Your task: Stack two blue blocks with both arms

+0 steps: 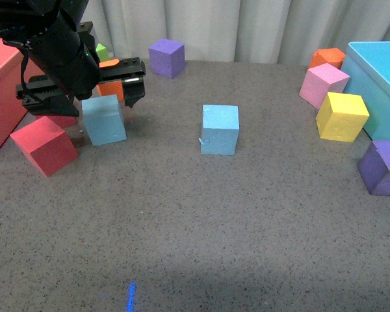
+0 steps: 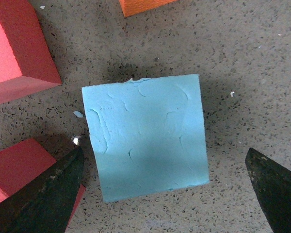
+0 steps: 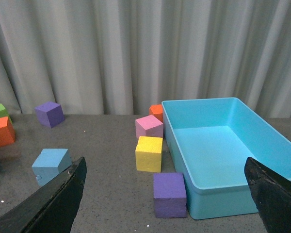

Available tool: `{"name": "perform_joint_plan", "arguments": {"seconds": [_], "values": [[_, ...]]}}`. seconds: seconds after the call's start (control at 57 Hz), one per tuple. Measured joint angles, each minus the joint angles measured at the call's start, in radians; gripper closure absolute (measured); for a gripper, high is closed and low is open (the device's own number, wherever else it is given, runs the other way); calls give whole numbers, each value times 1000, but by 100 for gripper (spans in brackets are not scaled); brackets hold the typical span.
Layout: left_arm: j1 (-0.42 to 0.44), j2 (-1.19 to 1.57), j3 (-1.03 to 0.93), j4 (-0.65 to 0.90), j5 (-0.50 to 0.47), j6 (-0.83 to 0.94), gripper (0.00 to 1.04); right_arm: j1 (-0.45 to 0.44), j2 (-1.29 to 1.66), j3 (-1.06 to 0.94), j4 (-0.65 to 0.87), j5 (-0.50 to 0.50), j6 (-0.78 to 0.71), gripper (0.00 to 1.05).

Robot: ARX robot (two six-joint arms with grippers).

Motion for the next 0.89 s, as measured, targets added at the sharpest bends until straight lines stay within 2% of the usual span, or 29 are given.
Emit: {"name": "perform_joint_plan", "arguments": {"seconds": [0.281, 0.333, 0.456, 0.526, 0.702, 0.895], "values": [[5, 87, 80, -41, -19, 0, 8, 0, 0, 0, 0, 0, 0, 10], [6, 98, 92, -48, -29, -3, 15, 0, 0, 0, 0, 0, 0, 10], [8, 122, 130, -78, -30, -30, 41, 0, 0, 0, 0, 0, 0, 10], [8, 122, 136, -89, -36, -37, 49, 0, 0, 0, 0, 0, 0, 10], [-10, 108, 134, -112, -52, -37, 57, 0, 0, 0, 0, 0, 0, 10], [-74, 23, 113, -112, -64, -31, 57, 0, 0, 0, 0, 0, 0, 10]]}}
